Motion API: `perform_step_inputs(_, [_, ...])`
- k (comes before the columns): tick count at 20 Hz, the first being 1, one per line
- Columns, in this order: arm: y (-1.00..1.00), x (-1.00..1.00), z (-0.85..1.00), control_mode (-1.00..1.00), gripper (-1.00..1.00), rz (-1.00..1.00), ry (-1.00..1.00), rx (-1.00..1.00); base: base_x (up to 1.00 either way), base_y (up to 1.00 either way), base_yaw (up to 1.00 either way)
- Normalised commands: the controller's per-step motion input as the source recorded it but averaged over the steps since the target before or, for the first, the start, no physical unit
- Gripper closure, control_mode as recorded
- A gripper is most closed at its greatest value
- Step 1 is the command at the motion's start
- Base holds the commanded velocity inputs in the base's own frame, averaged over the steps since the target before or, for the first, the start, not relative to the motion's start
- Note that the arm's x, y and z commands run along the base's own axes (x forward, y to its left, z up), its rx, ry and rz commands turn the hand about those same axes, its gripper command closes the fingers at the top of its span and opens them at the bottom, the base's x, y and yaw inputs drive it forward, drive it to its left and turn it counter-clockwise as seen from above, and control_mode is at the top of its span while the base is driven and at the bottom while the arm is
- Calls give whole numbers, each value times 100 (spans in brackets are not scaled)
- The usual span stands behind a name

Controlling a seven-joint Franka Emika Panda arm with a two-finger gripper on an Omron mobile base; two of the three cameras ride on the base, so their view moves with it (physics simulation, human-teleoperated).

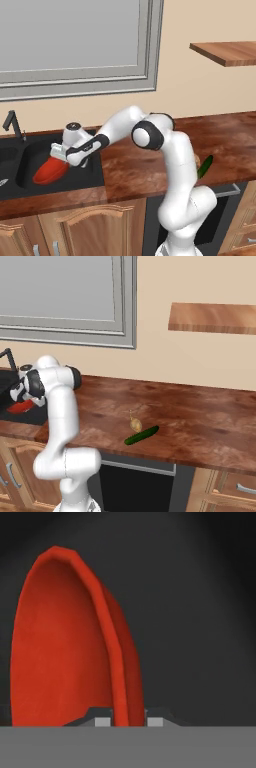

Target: Dump the onion and cucumber from the bowl so the bowl can be washed. Place the bowl in the sink after clearing the leftovers.

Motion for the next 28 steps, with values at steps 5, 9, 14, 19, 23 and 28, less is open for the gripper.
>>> perform_step_inputs(5, [21, 18, -41, -100, 100, -5, 2, -4, 0, 0, 0])
perform_step_inputs(9, [23, 16, -40, -100, 100, -5, 0, 0, 0, 0, 0])
perform_step_inputs(14, [19, 21, -6, -100, -100, -1, 0, 0, 0, 0, 0])
perform_step_inputs(19, [0, 0, 25, -100, -100, -5, 0, 0, 0, 0, 0])
perform_step_inputs(23, [-1, -20, 63, -100, -100, -11, -2, 0, 0, 0, 0])
perform_step_inputs(28, [-15, -58, 90, -100, -100, -12, -11, 0, 0, 0, 0])
